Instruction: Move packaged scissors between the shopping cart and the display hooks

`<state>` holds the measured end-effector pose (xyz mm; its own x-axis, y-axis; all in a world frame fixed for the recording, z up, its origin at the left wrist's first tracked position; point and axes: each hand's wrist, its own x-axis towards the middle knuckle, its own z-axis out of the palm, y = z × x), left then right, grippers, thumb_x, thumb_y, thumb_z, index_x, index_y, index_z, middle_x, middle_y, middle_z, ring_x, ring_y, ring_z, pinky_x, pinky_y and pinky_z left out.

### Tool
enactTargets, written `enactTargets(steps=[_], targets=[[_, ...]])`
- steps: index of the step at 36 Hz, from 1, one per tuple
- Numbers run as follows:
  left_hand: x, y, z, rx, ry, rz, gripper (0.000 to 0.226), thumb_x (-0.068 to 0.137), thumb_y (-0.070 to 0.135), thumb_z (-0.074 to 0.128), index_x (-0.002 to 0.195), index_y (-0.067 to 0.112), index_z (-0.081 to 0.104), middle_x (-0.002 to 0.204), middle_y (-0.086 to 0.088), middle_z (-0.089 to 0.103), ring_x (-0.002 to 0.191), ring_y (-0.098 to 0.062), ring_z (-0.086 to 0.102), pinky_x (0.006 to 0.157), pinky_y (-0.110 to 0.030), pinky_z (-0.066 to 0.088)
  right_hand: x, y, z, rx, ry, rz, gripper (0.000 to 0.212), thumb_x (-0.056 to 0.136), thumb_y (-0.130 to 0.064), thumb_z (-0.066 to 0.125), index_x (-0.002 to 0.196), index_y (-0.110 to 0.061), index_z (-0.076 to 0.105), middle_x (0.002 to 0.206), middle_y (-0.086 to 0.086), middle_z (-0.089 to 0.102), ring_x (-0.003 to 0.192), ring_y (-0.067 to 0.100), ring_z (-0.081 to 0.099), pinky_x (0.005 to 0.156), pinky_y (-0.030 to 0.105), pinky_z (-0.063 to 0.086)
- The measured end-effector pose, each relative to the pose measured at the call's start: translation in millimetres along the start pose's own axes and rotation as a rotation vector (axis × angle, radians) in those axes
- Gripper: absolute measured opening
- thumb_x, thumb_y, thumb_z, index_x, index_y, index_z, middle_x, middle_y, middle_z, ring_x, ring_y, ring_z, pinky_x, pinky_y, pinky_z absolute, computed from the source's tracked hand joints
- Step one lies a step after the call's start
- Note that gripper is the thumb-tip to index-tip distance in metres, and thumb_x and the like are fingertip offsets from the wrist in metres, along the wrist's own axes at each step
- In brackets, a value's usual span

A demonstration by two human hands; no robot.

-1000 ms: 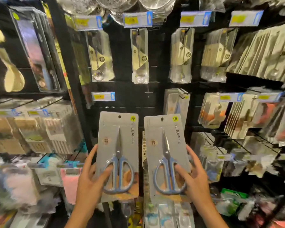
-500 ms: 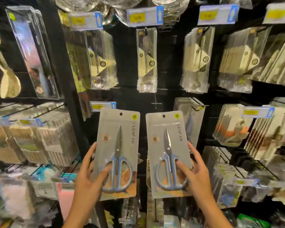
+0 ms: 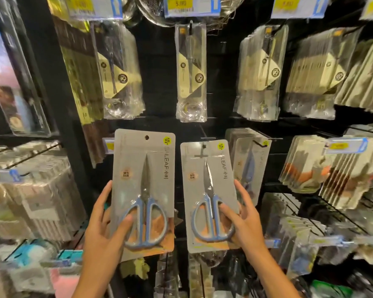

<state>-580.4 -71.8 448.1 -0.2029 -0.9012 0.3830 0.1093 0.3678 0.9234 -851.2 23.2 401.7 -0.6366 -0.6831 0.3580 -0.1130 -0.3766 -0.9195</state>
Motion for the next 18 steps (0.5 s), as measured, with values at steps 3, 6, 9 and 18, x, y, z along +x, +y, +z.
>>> enactTargets(steps=[3, 6, 9, 18], targets=[[7, 0, 2, -0.029, -0.003, 0.001, 0.073, 0.082, 0.025, 0.075, 0.138, 0.059, 0.043, 0.124, 0.037, 0.06, 0.113, 0.005, 0.062, 0.095, -0.039, 0.051, 3, 4, 0, -0.015, -0.002, -0.006, 0.067, 0.09, -0.012, 0.07, 0.144, -0.044, 0.045, 0.144, -0.013, 0.057, 0.129, 0.01, 0.058, 0.106, 0.044, 0.05], [15, -1, 5, -0.013, -0.017, 0.017, 0.074, 0.082, 0.021, 0.07, 0.141, 0.055, 0.042, 0.119, 0.04, 0.061, 0.108, 0.01, 0.062, 0.089, -0.032, 0.051, 9, 9, 1, -0.021, -0.002, -0.004, 0.066, 0.091, -0.008, 0.068, 0.143, -0.043, 0.044, 0.137, -0.021, 0.061, 0.124, 0.007, 0.061, 0.096, 0.029, 0.056], [20, -5, 8, -0.008, -0.021, 0.015, 0.074, 0.084, 0.019, 0.07, 0.142, 0.054, 0.041, 0.121, 0.035, 0.063, 0.111, 0.008, 0.062, 0.089, -0.029, 0.051, 12, 12, 5, -0.065, -0.005, -0.012, 0.067, 0.094, -0.009, 0.065, 0.146, -0.042, 0.039, 0.133, -0.029, 0.06, 0.116, 0.003, 0.065, 0.088, 0.023, 0.057], [35, -13, 16, 0.01, -0.045, 0.012, 0.076, 0.081, 0.022, 0.069, 0.143, 0.054, 0.039, 0.12, 0.023, 0.068, 0.111, 0.002, 0.065, 0.076, -0.013, 0.057, 45, 33, 17, -0.278, 0.002, -0.069, 0.066, 0.101, -0.022, 0.057, 0.152, -0.049, 0.024, 0.141, -0.049, 0.036, 0.118, -0.015, 0.053, 0.092, 0.014, 0.053]])
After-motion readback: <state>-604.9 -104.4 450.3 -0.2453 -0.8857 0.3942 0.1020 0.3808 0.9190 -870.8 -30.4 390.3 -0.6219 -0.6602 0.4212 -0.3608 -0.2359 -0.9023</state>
